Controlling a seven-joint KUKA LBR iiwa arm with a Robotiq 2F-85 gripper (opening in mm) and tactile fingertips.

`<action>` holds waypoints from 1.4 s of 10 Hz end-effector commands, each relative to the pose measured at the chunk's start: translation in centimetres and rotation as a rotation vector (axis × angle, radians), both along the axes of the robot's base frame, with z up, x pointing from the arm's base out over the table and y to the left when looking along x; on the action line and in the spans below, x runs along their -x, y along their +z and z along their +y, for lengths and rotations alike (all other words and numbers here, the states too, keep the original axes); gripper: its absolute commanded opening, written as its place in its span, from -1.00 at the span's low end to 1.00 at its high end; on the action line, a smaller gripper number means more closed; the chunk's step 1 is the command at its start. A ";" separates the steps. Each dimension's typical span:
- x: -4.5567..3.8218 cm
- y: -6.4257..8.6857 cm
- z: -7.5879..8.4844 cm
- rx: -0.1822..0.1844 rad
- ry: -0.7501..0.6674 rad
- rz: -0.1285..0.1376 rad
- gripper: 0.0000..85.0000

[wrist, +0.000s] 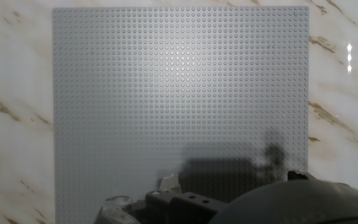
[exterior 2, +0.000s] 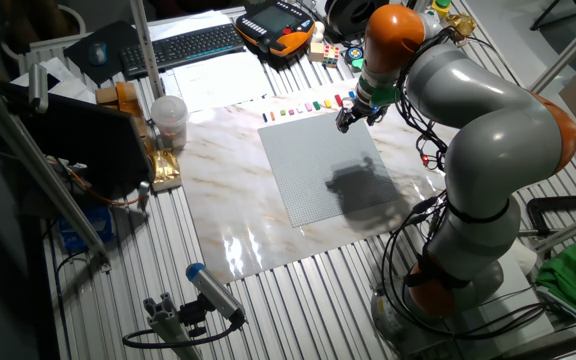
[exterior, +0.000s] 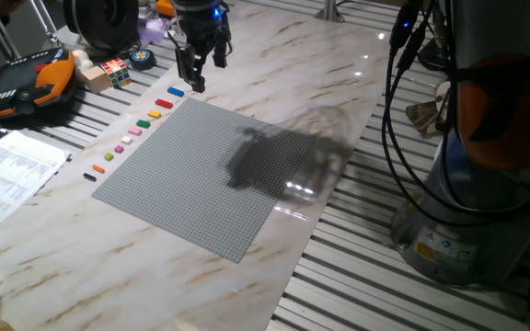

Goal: Build with small Lego blocks

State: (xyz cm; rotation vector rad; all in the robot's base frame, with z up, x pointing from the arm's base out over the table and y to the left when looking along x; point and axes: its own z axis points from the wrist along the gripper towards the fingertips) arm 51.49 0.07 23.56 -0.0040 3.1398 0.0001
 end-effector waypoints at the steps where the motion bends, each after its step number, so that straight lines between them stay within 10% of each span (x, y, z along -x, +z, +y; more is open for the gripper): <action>1: -0.01 0.0 0.0 0.000 0.000 0.000 0.98; 2: 0.00 0.0 0.0 0.023 0.008 0.037 -0.98; 14: 0.11 0.1 -0.1 0.011 -0.004 0.032 -0.98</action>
